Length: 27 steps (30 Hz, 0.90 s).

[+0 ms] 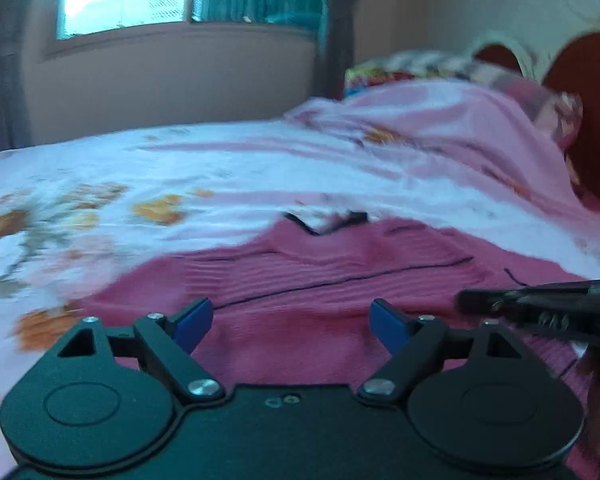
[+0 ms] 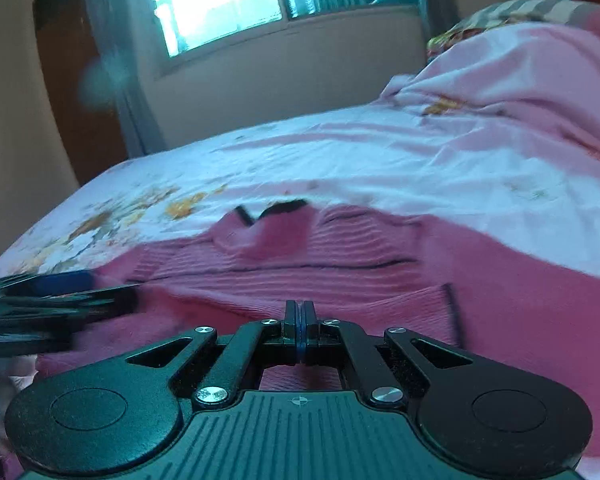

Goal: Fold small clothes

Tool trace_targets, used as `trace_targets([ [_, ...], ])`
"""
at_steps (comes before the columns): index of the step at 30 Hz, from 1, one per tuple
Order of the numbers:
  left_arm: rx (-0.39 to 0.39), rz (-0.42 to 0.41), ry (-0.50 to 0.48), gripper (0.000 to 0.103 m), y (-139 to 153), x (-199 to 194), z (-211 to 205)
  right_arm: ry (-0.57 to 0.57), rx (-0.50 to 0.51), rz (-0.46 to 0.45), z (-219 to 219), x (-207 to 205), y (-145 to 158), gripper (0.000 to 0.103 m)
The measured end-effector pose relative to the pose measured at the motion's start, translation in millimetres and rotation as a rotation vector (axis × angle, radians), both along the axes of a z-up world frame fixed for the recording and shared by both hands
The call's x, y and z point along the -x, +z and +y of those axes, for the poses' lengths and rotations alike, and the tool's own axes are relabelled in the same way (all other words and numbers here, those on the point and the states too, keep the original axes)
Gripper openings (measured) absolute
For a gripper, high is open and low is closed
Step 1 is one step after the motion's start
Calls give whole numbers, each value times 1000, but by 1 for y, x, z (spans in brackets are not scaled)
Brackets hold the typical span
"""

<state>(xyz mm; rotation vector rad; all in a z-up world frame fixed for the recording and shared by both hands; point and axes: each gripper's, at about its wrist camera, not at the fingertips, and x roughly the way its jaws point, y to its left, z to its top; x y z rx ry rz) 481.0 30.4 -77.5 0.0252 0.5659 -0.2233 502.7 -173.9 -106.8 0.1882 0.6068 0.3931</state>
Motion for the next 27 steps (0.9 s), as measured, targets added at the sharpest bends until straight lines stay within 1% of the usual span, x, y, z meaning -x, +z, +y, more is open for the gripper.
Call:
trace_targets([
  [1,-21,56,-4,87,-11,-15,-12,-10,26,16,3,-5,-4,0],
  [2,-40,102,-3,92,-23,-25,-20,-28,43,25,2,-9,-9,0],
  [3,-64,82,2,98,-30,-29,-25,-39,37,36,-1,-13,-12,0],
  [5,-48,83,19,99,-31,-30,-23,-67,35,33,-11,-12,-13,0],
  [7,-29,69,32,99,-33,-24,-16,-93,73,17,-20,-9,-15,0],
  [8,-20,67,39,99,-33,-21,-12,-90,59,24,-27,-8,-17,0],
  [9,-15,66,47,99,-33,-16,-6,-93,50,28,-36,-7,-18,0],
  [11,-32,75,57,99,-30,-6,6,-134,73,25,-52,-4,-16,0],
  [12,-42,78,49,97,-25,2,12,-136,60,34,-63,-1,-17,0],
  [13,-71,73,48,97,-23,15,19,-130,48,43,-73,2,-16,0],
  [14,-109,68,62,96,-20,28,24,-158,94,33,-81,10,-13,0],
  [15,-150,52,71,95,-16,44,33,-242,177,24,-87,18,-8,0],
  [16,-165,28,83,96,-13,60,43,-307,193,19,-103,29,-4,3],
  [17,-158,6,93,97,-11,77,56,-308,101,17,-128,44,1,5],
  [18,-152,-4,110,98,-9,92,68,-307,-15,18,-157,63,3,16],
  [19,-151,1,152,98,-10,110,83,-334,-70,15,-179,81,5,34],
  [21,-122,-7,216,98,-11,136,106,-410,-115,-15,-216,122,4,53],
  [22,-94,-9,257,98,-12,149,119,-443,-140,-21,-234,140,2,53],
  [23,-85,-5,291,98,-13,157,127,-474,-169,-9,-250,155,-1,53],
  [27,-57,42,390,100,-18,172,150,-582,-275,16,-295,196,-8,53],
])
